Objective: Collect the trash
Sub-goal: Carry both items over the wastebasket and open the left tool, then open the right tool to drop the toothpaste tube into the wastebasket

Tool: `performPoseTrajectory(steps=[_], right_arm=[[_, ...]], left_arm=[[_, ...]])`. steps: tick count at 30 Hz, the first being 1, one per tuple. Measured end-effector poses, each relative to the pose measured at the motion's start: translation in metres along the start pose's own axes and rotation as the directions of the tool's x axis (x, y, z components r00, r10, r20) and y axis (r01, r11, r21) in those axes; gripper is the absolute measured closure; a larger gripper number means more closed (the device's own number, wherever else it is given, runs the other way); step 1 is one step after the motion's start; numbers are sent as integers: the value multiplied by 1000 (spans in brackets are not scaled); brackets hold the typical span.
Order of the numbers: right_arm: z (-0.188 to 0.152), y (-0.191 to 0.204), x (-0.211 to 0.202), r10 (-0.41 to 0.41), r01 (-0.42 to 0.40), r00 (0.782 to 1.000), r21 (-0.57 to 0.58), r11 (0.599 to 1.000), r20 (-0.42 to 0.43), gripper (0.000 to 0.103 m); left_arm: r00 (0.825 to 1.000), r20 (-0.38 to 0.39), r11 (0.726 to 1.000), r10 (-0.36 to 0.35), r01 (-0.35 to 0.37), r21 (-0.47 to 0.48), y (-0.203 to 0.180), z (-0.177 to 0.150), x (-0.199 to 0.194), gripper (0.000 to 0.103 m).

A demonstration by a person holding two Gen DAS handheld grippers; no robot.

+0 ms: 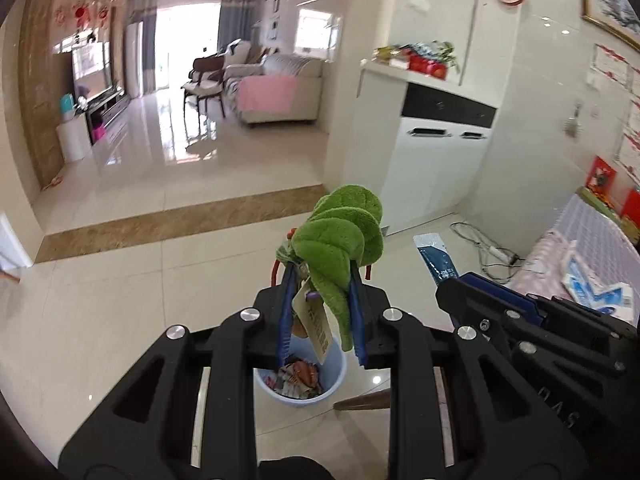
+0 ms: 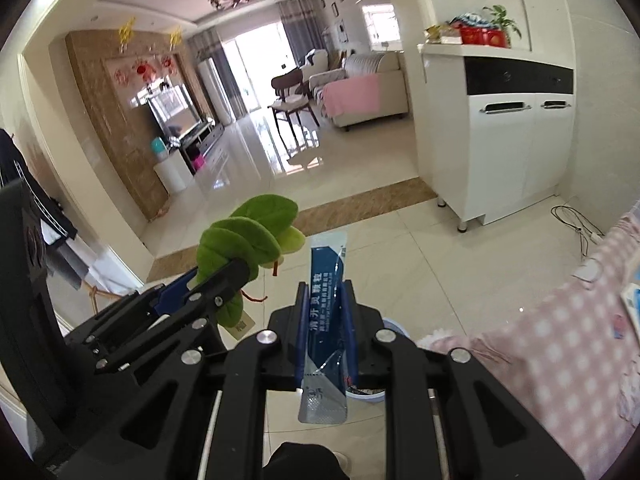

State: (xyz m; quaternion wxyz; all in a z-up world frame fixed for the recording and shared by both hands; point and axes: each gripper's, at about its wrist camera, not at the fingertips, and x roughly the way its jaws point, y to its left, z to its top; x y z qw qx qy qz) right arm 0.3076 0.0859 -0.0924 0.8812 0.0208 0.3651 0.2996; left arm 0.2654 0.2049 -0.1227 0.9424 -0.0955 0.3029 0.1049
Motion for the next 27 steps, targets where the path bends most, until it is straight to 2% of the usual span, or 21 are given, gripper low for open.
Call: performPoseTrajectory(steps=[8,10,11,12,13,19,27], right_arm=[[-6,15,65,-21,20,998,-17,1000,-51,87],[-5,14,75,-26,26,998,-13,1000,-54,87],[-5,12,79,-29,29,998,-11,1000,-53,87],[-5,11,82,-31,30,998,-9,999,-49,87],[-5,8,85,-44,44,998,-5,999,-44,87],[-2,-4,97,-52,53,997,19,998,-49,87],[-1,-6,105,-38,39,997,18,999,-61,87]], left_arm=[[997,-74,999,28,-31,-38,27,0,56,79],[995,-99,998,24,-29,-49,31,1,71,75],[994,-111,998,21,-27,-56,32,1,77,71],[991,-135,998,23,-31,-59,33,2,85,53],[989,-144,997,33,-43,-62,35,2,91,42],[987,-155,996,35,-48,-80,39,2,105,41],[987,-152,994,55,-68,-80,44,-2,103,38]])
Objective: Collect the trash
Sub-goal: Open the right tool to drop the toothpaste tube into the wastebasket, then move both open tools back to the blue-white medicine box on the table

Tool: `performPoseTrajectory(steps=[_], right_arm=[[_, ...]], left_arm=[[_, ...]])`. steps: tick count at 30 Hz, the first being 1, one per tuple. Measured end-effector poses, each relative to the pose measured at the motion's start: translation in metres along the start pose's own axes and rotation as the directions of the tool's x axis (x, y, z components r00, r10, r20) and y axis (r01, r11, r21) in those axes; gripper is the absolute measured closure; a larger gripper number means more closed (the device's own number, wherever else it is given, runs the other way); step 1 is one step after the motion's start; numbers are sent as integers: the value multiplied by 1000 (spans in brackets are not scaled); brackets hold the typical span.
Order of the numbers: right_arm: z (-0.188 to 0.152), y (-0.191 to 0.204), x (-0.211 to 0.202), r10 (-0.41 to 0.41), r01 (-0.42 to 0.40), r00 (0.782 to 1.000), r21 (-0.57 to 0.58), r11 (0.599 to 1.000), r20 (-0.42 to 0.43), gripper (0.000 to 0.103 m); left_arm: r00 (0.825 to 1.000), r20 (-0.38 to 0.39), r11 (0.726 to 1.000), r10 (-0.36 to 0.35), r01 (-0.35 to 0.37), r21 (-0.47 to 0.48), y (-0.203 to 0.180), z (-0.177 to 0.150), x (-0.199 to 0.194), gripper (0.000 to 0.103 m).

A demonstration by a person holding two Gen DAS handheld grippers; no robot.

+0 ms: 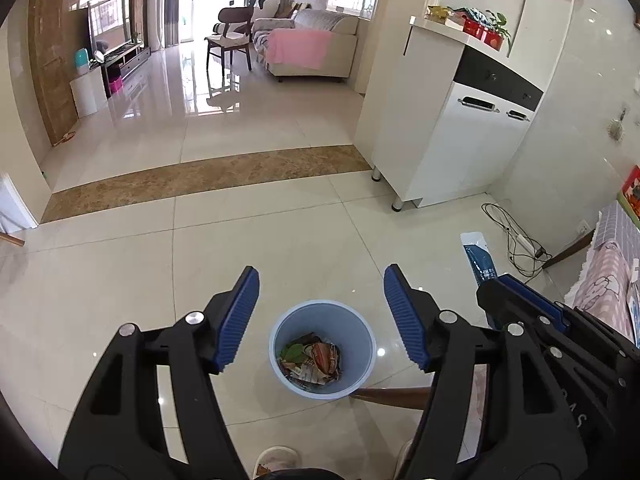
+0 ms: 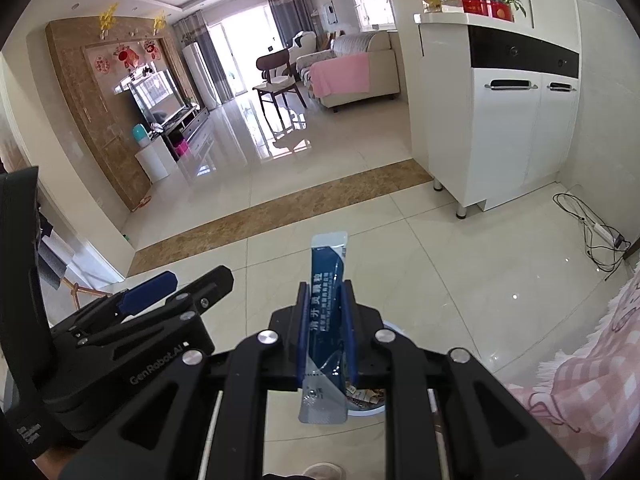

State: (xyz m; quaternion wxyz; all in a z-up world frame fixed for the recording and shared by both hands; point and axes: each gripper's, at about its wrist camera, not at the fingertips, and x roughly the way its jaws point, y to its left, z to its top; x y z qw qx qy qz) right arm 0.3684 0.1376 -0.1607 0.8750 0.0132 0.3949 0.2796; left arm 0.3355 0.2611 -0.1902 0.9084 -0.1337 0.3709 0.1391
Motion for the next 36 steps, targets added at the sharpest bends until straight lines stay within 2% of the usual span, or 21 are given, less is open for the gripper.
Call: performPoseTrajectory(steps=[12,15,20,27,36], right_arm=[[5,-1,8,18,-18,1000,-25,1000,1,87],[8,0,10,12,-11,1000,-34,999,27,85],[11,1,8,-13,15,998,-27,1000,55,64],[15,-3,-12,-15,17,996,-23,1000,87,61],[14,-11,-78,-25,28,983,-14,1000,184,57]], left_arm=[[1000,1,1000,21,-21,-21,9,-2,-4,36],[1000,8,999,27,-27,-26,10,-1,-6,35],[999,22,998,46,-46,-35,13,2,-12,35],[997,72,999,42,-40,-31,6,6,-33,34],[982,188,1000,17,-21,16,-18,6,-88,31]])
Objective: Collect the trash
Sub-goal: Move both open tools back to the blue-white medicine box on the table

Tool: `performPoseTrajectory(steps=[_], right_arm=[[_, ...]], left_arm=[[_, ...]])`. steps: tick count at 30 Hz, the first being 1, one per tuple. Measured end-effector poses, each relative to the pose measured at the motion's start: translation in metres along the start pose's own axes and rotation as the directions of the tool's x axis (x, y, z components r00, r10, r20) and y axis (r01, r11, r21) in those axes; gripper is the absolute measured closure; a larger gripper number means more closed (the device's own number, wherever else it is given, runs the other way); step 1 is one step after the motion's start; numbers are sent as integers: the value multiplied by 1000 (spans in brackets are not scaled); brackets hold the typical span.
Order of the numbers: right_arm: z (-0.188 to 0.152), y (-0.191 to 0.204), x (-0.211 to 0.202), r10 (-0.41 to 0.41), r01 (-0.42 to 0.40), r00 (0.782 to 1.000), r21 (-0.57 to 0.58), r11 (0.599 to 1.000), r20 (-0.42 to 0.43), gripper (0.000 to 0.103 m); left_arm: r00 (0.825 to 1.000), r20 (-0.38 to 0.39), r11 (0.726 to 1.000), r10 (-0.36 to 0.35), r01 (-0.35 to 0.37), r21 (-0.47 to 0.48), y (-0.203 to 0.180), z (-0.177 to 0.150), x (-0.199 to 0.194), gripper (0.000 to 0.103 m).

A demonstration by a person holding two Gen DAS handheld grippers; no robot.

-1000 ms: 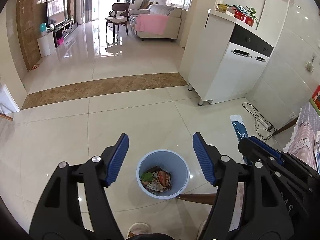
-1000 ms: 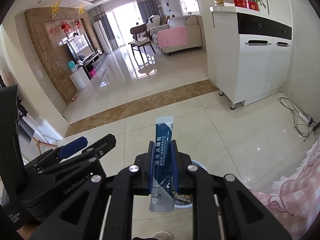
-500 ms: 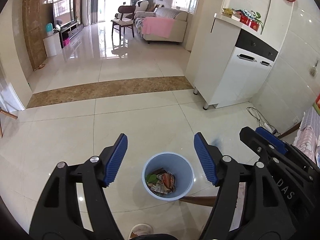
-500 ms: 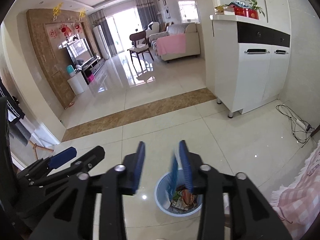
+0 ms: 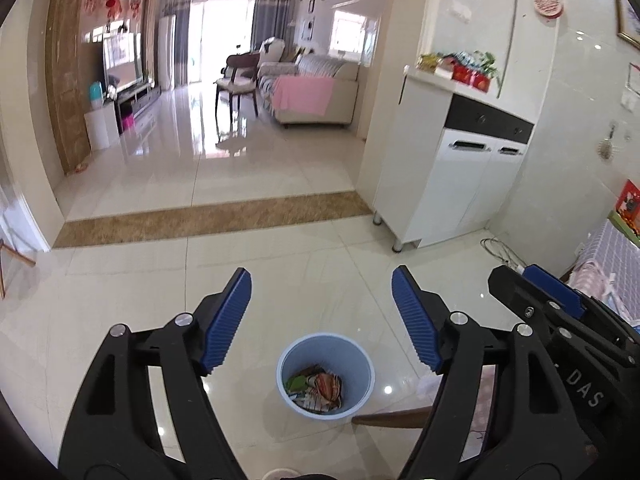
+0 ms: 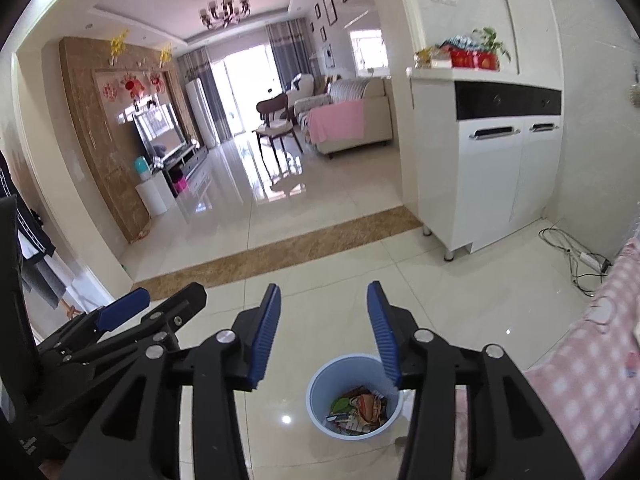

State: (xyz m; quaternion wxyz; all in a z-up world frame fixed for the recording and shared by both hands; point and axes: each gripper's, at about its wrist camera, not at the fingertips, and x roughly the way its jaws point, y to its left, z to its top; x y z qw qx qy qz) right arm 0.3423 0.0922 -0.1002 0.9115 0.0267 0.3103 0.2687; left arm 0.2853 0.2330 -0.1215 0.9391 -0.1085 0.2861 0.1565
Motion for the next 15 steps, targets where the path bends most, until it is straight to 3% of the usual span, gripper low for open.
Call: performPoseTrajectory(steps=[7,15], right_arm=[[6,-18,-69,-27,26,995,11,1000,97,51],[-5,-64,-152,-116,107,977,63,992,180,47]], left_arm=[[995,91,998,-38,33,55,-32,2,-52,27],[979,124,980,-163,146,131,-92,-7,-101,25]])
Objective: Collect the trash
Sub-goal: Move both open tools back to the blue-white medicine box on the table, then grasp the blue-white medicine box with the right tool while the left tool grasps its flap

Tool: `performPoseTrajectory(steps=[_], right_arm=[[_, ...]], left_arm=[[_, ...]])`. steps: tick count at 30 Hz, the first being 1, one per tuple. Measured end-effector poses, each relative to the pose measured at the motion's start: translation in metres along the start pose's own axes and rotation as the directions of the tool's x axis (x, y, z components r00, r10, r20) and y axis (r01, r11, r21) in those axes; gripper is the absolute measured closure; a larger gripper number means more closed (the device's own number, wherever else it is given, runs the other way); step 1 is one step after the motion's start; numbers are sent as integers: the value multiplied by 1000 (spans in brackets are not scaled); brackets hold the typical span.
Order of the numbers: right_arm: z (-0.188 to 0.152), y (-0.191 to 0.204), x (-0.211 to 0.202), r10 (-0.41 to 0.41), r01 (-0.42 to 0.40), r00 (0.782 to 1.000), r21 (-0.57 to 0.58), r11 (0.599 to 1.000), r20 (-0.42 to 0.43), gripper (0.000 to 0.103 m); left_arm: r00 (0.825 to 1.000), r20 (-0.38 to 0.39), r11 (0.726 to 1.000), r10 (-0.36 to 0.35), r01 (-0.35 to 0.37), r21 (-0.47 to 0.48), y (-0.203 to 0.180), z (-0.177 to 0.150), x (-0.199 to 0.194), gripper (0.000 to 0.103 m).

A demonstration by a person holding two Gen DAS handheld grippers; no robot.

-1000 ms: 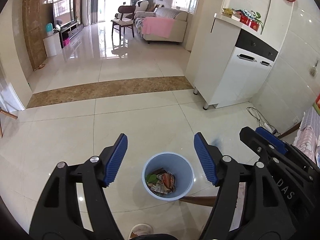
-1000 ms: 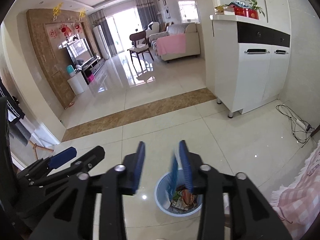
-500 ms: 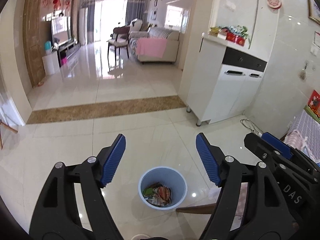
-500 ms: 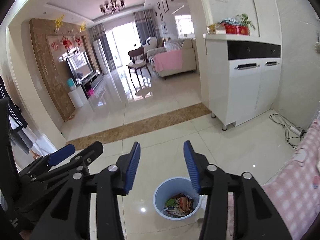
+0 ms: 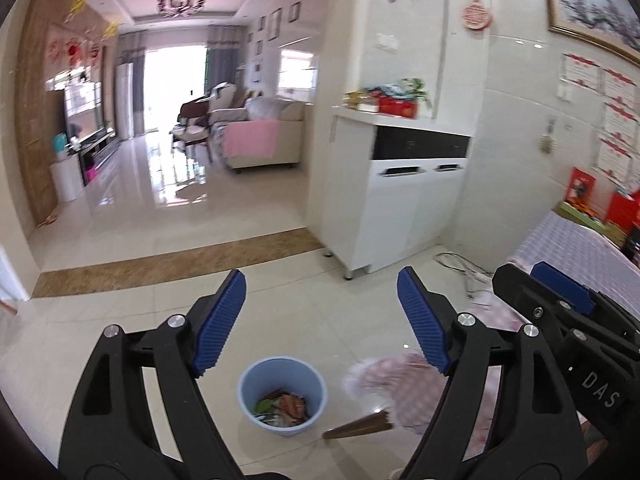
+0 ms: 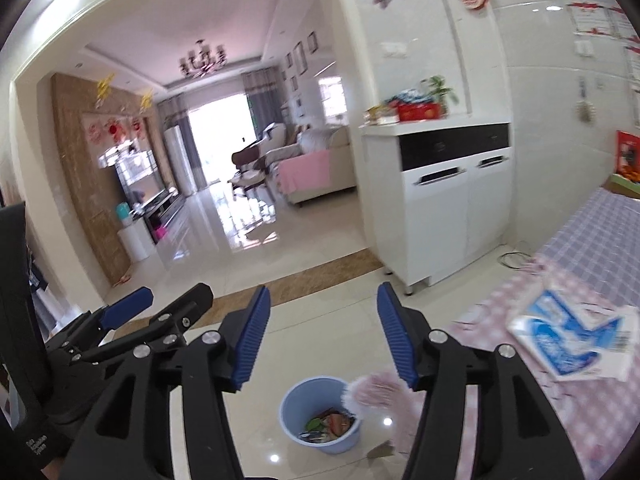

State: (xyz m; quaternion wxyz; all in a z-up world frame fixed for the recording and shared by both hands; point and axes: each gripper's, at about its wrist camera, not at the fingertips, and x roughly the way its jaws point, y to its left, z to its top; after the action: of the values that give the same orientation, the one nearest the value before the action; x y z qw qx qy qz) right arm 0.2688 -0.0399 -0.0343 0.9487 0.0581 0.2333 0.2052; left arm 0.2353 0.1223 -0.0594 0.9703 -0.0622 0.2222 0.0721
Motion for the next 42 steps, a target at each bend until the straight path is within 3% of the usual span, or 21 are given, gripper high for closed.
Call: performPoseTrajectory(steps=[7,12,18,23,26,30,35,38,42], right_arm=[[-8,-65,-54,-125,123,991,68,990,36,44],[-22,-118,-85,-256,249,966,159,955,23,41],[-47,-173,-93,-375,369,926,290,883,-40,32],[-64,-208,-76,-386,399,915,394,828,-115,29],[-73,-226,-58,-338,372,928,459,807,-158,29],[-73,-238,-37,-328,378,926,456,806,-189,29],[-74,-250,-16,-330,416,907,434,799,-262,60],[-79,-260,-11,-335,434,897,436,788,-288,64],[-86,-269,-15,-325,426,901,451,784,-286,65]], left_arm=[[989,-34,987,-142,145,67,-75,-8,-14,23],[961,-113,959,-251,262,103,-135,-21,2,22],[922,-224,934,-314,343,101,-179,-37,39,22],[896,-305,929,-323,362,80,-195,-46,77,22],[881,-343,929,-327,366,54,-202,-51,96,22],[869,-372,926,-328,373,55,-211,-56,118,22],[857,-392,923,-335,381,44,-222,-57,140,22],[855,-392,922,-341,386,39,-226,-59,144,22],[849,-384,913,-363,407,36,-236,-60,149,22]])
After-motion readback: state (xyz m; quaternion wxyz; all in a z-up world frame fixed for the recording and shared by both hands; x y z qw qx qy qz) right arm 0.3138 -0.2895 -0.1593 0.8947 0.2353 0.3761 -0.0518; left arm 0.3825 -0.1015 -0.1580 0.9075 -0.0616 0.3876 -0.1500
